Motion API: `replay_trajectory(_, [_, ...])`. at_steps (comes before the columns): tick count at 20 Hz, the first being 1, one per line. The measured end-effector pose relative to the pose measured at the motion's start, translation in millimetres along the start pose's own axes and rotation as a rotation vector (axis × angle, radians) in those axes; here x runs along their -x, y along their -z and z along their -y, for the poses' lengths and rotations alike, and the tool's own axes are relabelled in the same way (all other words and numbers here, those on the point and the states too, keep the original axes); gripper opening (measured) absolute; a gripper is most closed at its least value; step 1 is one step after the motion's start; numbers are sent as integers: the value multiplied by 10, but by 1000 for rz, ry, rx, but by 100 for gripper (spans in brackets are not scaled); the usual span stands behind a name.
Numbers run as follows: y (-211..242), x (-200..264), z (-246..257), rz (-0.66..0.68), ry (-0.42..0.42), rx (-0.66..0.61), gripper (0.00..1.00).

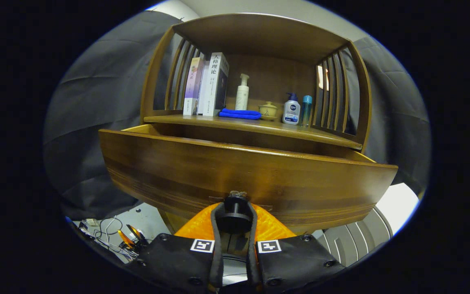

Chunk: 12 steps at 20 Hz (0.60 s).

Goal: Pull open the drawer, take out the items inside it, and place them on the countertop above the cabinet.

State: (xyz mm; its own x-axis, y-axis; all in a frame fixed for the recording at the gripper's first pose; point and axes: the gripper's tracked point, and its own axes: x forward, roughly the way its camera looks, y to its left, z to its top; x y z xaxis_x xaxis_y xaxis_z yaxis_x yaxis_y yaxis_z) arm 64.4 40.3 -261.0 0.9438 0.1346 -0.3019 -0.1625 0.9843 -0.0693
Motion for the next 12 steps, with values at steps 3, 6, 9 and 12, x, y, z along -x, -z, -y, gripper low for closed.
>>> replay_trajectory(3, [71,104,-20,-12,-16,-6,24])
replay_trajectory(6, [91,192,-33,-10,-24,0,24])
replay_trajectory(9, [123,252,-41,-10,-24,5,24])
replay_trajectory(12, [141,311,-50,-10,-27,12,24])
